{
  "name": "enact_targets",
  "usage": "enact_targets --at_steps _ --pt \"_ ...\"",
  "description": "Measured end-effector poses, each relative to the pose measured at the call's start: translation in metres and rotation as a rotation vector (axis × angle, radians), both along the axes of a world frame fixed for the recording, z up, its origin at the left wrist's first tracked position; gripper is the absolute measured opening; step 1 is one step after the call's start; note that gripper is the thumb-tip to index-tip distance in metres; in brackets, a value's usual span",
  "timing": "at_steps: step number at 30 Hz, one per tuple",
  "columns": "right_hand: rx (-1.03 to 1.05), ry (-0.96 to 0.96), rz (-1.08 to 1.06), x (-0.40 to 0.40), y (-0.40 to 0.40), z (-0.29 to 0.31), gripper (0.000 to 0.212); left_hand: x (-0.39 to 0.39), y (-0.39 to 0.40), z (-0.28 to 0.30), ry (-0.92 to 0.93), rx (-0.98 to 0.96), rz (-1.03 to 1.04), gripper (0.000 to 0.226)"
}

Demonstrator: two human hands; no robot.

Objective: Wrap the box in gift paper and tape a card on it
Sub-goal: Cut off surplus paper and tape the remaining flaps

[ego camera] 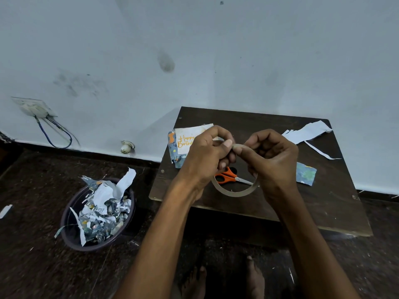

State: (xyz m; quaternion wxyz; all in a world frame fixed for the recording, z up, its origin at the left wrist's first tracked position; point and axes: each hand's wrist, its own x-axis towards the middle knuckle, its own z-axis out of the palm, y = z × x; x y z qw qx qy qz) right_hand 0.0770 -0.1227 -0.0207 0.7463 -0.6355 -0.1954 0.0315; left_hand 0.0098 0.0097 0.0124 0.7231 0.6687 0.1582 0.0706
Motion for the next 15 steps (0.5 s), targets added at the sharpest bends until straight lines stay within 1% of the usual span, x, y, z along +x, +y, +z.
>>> enact_targets --at_steps 2,5,8,15 --pt "0.001 0.012 -0.040 0.0003 0.0014 0.0000 0.025 0.0010 -0.0009 -0.0017 -0.001 -0.015 0.048 0.016" --pt "0.013 0.041 -0.112 0.0004 0.0043 -0.0006 0.029 0.0019 -0.0024 -0.0032 -0.008 0.011 0.124 0.014" --pt "0.023 0.054 -0.154 0.0021 0.0034 -0.0003 0.029 0.0018 -0.0024 -0.0032 -0.025 0.037 0.162 0.012" --pt "0.015 0.025 -0.017 0.0017 0.0011 -0.0003 0.014 0.0023 -0.0021 -0.0039 -0.014 0.071 0.118 0.012"
